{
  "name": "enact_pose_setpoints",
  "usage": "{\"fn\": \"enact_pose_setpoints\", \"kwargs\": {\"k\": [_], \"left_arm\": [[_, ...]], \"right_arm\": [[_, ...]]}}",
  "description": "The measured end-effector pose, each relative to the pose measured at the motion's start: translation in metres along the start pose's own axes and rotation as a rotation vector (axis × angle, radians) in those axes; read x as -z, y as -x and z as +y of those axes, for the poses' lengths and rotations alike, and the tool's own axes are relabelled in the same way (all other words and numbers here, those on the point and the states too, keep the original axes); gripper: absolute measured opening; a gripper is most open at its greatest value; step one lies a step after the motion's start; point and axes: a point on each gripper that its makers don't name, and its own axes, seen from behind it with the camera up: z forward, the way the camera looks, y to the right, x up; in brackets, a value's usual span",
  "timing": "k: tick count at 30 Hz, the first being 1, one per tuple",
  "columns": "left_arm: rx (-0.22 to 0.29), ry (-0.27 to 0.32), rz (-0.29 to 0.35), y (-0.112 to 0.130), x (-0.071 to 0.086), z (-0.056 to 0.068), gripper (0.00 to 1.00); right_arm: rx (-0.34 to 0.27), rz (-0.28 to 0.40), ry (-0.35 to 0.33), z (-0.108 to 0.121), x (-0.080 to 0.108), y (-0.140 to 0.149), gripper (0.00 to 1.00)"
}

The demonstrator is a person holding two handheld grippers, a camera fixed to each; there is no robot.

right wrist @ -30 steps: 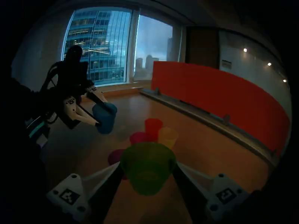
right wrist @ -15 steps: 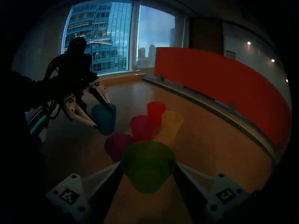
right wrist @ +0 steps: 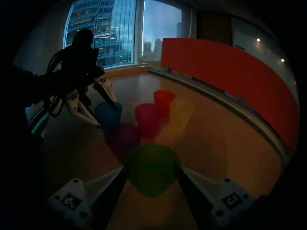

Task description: Pour water

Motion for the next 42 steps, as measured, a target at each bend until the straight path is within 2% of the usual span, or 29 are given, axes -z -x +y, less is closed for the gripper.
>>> {"fn": "enact_pose_setpoints", "kwargs": {"k": [17,35,42], "left_arm": [[0.013,0.013,-0.005,0.009,-0.005,0.0,0.85],[0.012,0.007,-0.017,0.014,-0.003,0.001,0.85],[0.022,0.0,-0.024,0.019,-0.001,0.0,0.85]], "right_arm": [[-0.018,-0.026,0.005,0.0,-0.01,0.02,0.9],[-0.042,-0.02,0.017,0.002,-0.007,0.026,0.91],[-0.054,-0.014,0.018,0.0,-0.006,0.025,0.95]]}}
